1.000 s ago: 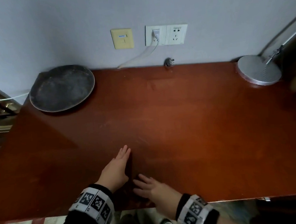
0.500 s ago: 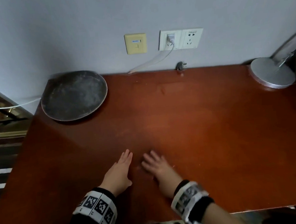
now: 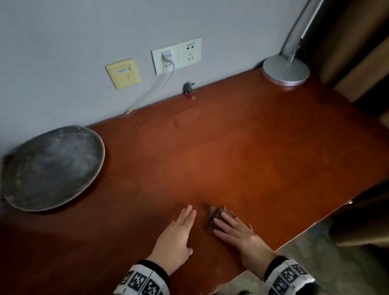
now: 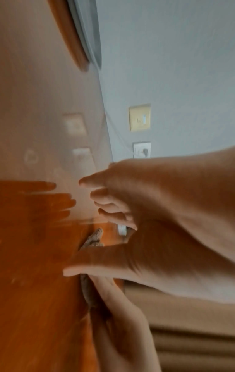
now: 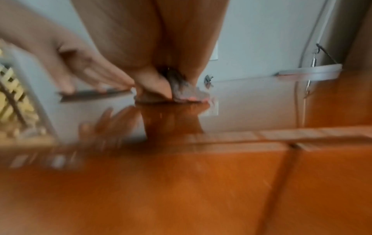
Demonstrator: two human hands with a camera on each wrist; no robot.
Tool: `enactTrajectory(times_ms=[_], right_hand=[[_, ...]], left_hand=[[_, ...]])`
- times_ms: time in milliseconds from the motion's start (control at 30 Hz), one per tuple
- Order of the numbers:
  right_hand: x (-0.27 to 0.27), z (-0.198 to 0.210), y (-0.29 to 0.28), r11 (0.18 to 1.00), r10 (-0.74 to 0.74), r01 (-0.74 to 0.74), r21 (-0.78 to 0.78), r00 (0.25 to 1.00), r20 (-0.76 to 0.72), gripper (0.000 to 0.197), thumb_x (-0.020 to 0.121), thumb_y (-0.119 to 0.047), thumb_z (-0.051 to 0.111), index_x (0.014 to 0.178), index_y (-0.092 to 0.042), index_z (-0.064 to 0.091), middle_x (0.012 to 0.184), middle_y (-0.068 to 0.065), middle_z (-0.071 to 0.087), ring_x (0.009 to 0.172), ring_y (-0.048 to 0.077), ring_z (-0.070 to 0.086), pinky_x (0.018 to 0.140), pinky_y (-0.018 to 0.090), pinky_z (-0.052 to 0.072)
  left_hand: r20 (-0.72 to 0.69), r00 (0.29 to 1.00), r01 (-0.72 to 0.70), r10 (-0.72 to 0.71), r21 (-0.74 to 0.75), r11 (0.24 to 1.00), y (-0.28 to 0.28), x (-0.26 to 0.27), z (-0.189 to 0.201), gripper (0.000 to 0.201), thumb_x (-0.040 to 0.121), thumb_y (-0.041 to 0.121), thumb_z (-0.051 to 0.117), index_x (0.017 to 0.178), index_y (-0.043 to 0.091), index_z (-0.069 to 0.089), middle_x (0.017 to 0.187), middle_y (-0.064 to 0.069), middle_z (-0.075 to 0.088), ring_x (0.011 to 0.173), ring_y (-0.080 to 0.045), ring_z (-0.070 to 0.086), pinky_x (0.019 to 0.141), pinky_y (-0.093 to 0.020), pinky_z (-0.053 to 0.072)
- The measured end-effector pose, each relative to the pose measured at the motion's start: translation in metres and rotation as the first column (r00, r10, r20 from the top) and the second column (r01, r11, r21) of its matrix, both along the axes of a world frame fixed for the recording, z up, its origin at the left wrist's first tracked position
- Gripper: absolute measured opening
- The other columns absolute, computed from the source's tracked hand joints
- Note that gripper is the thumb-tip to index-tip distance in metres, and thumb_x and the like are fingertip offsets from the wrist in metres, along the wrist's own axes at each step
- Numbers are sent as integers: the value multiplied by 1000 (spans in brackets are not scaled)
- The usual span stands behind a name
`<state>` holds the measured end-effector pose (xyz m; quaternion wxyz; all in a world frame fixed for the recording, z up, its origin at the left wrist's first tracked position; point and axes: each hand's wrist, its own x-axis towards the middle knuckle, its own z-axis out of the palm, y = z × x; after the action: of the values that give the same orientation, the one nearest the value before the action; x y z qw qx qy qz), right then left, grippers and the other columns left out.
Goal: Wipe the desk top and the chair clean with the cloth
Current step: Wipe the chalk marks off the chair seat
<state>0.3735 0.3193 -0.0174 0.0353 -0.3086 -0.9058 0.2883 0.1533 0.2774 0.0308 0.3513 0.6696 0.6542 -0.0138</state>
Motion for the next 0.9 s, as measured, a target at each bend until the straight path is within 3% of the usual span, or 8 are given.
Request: enactTrajectory(times_ms=[67,167,300,433,600,700,833,900], right_hand=[[15,-11,-23,1000,12,-12,-22,1000,-15,57,80,-7,25,127,-27,51,147,-10,33,143,6,7,113,27,9],[23,-17,-61,996,4,3,93,997,-72,47,102,-14,9,117,-31,51,154,-14,15,142,6,13,114,21,14],[40,-7,-95,973,-227,201,-115,924,-307,53,82,5,26,116,-12,64,130,5,57,135,5,33,109,21,29],[92,28,-123,724,-684,564,-396,659,-313,75,60,2,37,121,-37,59,100,-26,67,90,-14,59,85,10,44],[166,34,-180,342,-939,739,-580,252,-233,65,58,-7,40,117,-25,60,112,-10,66,99,-11,59,84,13,47],[203,23,-237,132,-979,727,-674,-14,-206,61,56,-6,41,110,-25,61,106,-10,67,87,-7,62,71,13,49],[242,1,-311,-122,-942,691,-713,-308,-137,56,55,-9,43,106,-21,64,94,-1,69,69,-3,59,62,14,48],[256,-15,-342,-197,-909,658,-727,-400,-116,55,55,-9,43,104,-19,66,96,-1,69,76,-4,60,69,12,48]], left_hand=[[9,998,68,-68,-5,998,-4,11,-4,92,90,14,60,151,20,-9,157,8,-18,144,-5,-8,118,-23,8],[40,985,167,-166,-24,986,-8,33,-7,91,91,11,58,151,20,-9,157,8,-17,144,-4,-8,118,-22,10],[103,952,293,-289,-23,956,-11,70,-3,91,89,6,57,151,22,-8,159,6,-7,145,-6,2,116,-20,15],[280,895,385,-348,-90,918,-25,111,-2,89,84,12,61,144,46,5,139,1,51,120,-13,53,101,-27,42],[484,778,512,-400,-118,851,-64,205,-7,83,83,16,68,149,29,21,138,11,44,127,-1,42,100,-8,33],[573,753,477,-324,-135,869,-101,262,-26,84,70,40,73,144,30,35,132,8,55,118,-3,54,104,-25,41],[574,750,489,-329,-148,859,-148,323,-61,40,67,46,73,97,20,67,88,1,73,82,-11,67,82,-40,54],[578,732,549,-361,-185,815,-169,349,-73,15,79,29,74,77,16,68,71,2,69,67,-5,59,71,-36,49]])
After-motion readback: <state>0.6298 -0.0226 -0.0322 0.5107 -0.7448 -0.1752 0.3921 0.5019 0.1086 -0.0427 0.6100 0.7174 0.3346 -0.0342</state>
